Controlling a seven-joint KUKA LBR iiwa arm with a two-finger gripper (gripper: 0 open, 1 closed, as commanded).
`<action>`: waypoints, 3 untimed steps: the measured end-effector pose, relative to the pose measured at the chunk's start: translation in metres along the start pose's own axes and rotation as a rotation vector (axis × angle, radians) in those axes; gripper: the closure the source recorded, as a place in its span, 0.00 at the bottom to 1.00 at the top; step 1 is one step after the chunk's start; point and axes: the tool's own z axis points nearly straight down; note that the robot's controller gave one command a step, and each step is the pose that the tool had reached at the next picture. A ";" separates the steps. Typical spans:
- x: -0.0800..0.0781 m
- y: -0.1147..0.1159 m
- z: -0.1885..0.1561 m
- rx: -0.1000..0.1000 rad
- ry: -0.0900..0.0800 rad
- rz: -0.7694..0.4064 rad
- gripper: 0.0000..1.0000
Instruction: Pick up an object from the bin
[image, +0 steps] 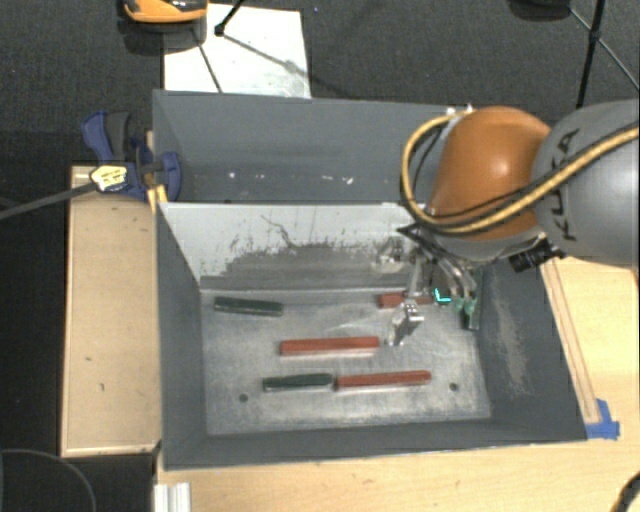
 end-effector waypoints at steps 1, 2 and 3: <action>-0.002 0.000 -0.004 0.000 -0.008 0.001 0.00; 0.004 0.001 0.115 0.000 -0.011 -0.033 1.00; 0.004 0.001 0.115 0.000 -0.011 -0.033 1.00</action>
Offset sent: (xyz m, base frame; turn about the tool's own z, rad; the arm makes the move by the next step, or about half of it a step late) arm -0.0072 0.0004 -0.1202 -0.0351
